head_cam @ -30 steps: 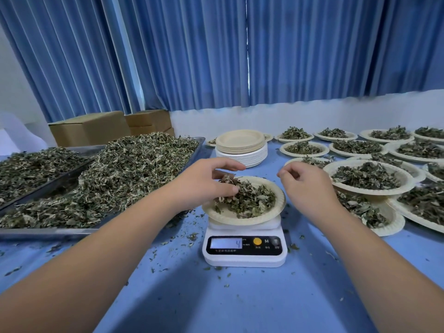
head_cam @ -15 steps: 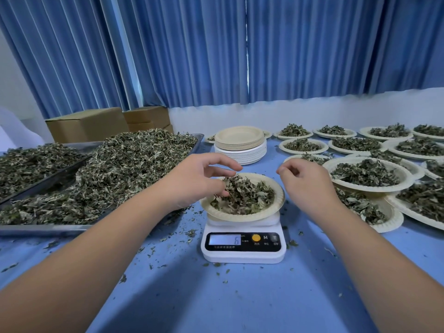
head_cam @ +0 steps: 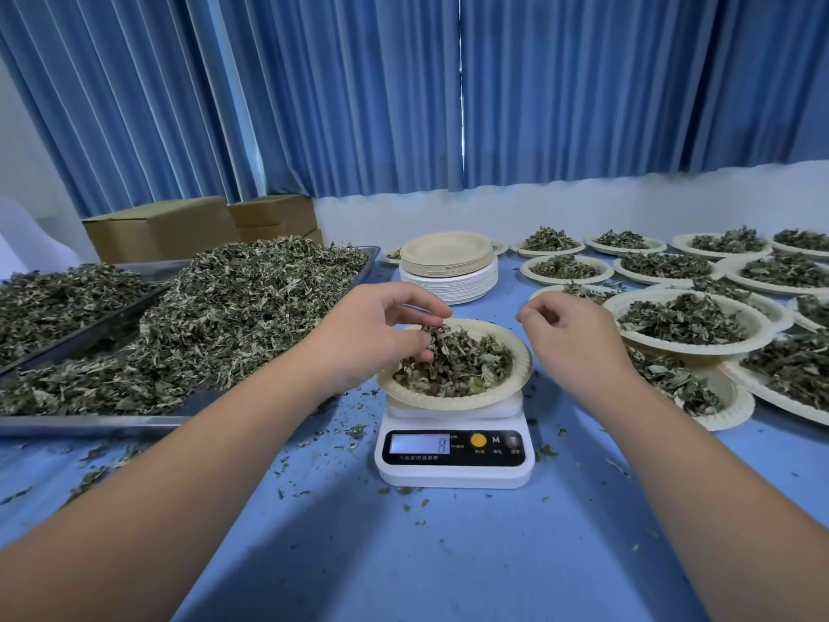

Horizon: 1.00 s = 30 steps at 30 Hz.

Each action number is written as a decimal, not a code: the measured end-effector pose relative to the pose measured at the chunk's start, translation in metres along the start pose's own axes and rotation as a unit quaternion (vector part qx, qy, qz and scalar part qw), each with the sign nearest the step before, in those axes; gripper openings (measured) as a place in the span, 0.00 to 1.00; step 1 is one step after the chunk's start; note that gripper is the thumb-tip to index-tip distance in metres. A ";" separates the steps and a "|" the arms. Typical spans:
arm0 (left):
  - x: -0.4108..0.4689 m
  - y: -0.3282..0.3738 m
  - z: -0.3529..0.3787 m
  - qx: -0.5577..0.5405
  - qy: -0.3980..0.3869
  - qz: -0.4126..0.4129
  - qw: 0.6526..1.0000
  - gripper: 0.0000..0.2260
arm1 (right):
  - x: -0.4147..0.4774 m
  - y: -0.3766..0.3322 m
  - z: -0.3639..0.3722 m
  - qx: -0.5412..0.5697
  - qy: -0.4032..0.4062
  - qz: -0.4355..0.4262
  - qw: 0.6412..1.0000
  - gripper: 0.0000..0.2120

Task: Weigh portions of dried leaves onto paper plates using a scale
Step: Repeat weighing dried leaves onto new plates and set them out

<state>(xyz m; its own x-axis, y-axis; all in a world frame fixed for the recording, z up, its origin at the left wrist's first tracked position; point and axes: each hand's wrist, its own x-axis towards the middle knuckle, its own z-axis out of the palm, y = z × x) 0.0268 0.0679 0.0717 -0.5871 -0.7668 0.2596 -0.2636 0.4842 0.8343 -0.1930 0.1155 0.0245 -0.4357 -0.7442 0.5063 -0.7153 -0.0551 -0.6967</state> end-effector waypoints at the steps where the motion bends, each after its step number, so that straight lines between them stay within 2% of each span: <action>1: 0.000 0.001 0.000 0.000 0.007 -0.001 1.000 0.15 | 0.000 0.000 0.000 -0.004 0.000 -0.001 1.000 0.09; 12: 0.000 0.000 0.000 -0.015 0.056 0.000 0.998 0.15 | 0.000 0.000 0.000 0.007 0.008 -0.005 1.000 0.09; 22: -0.004 0.011 -0.007 -0.012 0.115 0.046 0.992 0.12 | 0.000 0.000 -0.001 0.006 0.001 -0.001 1.000 0.10; 27: -0.005 0.002 -0.025 -0.079 0.175 0.038 0.981 0.12 | -0.001 0.001 -0.001 0.003 -0.006 -0.002 1.000 0.10; 30: -0.004 -0.006 -0.029 -0.124 0.184 0.026 0.975 0.12 | -0.001 0.001 -0.001 0.004 -0.008 -0.001 1.000 0.09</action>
<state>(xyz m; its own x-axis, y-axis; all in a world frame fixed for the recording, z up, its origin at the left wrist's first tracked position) 0.0530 0.0556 0.0794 -0.2681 -0.8649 0.4244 -0.0209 0.4456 0.8950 -0.1938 0.1167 0.0240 -0.4257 -0.7552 0.4985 -0.7116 -0.0608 -0.6999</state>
